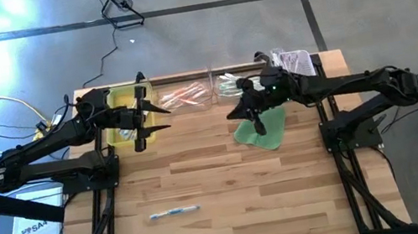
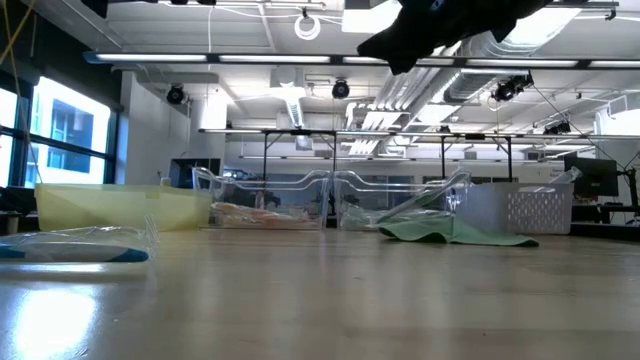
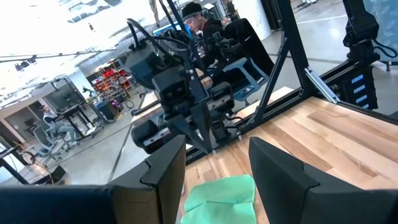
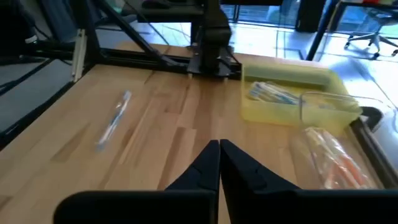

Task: Pick & Place Toothbrushes
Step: Put the blue toothbrush into the yellow bin

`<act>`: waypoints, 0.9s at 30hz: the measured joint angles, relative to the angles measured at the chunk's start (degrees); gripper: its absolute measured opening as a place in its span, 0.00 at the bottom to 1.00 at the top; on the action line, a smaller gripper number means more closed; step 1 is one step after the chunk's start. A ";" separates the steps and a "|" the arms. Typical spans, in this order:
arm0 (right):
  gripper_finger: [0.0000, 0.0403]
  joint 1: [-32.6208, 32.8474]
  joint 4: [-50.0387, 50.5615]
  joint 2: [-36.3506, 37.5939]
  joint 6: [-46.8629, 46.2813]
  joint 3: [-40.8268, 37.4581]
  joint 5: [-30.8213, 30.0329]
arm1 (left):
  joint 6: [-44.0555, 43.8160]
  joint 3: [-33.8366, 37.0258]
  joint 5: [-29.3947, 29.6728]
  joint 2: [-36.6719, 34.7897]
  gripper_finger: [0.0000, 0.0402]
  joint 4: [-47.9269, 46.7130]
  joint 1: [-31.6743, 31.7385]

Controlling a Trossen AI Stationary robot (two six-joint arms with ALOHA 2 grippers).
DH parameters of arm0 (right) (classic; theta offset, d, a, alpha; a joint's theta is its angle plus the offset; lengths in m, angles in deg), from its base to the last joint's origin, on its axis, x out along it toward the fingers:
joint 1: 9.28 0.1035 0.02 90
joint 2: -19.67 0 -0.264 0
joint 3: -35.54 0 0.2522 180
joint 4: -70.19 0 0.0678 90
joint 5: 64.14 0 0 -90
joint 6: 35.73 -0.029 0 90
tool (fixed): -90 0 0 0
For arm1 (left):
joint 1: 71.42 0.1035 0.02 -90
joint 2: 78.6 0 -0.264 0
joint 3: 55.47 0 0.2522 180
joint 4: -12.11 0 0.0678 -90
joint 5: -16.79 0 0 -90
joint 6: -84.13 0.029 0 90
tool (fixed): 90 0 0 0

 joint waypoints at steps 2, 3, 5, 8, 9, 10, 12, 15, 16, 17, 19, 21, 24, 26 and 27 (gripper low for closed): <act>0.01 0.41 0.33 0.62 -0.09 -0.01 0.02 | -0.01 0.00 0.00 0.00 0.43 -0.04 0.00; 0.01 0.66 0.31 0.82 -0.46 -0.01 0.06 | -0.02 -0.01 0.00 0.00 0.43 -0.04 0.01; 0.01 1.10 0.72 0.96 -1.77 0.03 0.08 | -0.01 -0.02 0.00 0.04 0.43 -0.02 0.00; 0.00 1.28 3.69 1.55 -2.58 -0.01 -0.25 | 0.00 -0.04 0.00 0.04 0.43 0.19 0.00; 0.00 1.61 3.86 1.66 -2.58 -0.01 -0.33 | 0.00 -0.06 0.00 0.04 0.43 0.39 0.01; 0.00 1.95 4.22 1.75 -2.58 -0.01 -0.59 | -0.01 -0.07 0.00 0.04 0.43 0.39 -0.02; 0.00 2.57 5.05 2.12 -2.58 -0.01 -1.34 | -0.02 -0.07 0.00 0.04 0.43 0.36 0.01; 0.00 4.33 4.99 2.48 -1.78 -0.08 -3.93 | 0.00 -0.09 0.00 0.04 0.43 -0.27 0.01; 0.00 4.93 4.88 2.54 -1.26 -0.08 -5.06 | 0.00 -0.09 0.02 0.04 0.43 -0.79 0.01; 0.00 5.45 4.90 2.68 -1.14 -0.08 -6.41 | 0.07 -0.09 0.19 0.04 0.43 -1.67 -0.01; 0.00 6.20 5.32 3.38 -1.07 -0.16 -7.79 | 0.49 -0.09 1.82 0.04 0.43 -4.32 -0.02; 0.00 6.80 5.25 3.62 -1.05 -0.23 -8.01 | 0.28 -0.09 5.31 0.04 0.42 -8.34 -0.02; 0.00 7.11 5.68 4.50 -1.05 -0.97 -7.57 | -1.67 -0.09 10.74 0.08 0.42 -15.40 -0.21; 0.00 7.03 5.09 4.76 -1.28 -2.39 -7.59 | -3.24 -0.09 13.53 0.42 0.42 -19.25 -1.73; 0.00 6.70 3.90 4.78 -1.77 -3.40 -7.56 | -3.88 -0.09 14.64 0.68 0.42 -20.49 -3.00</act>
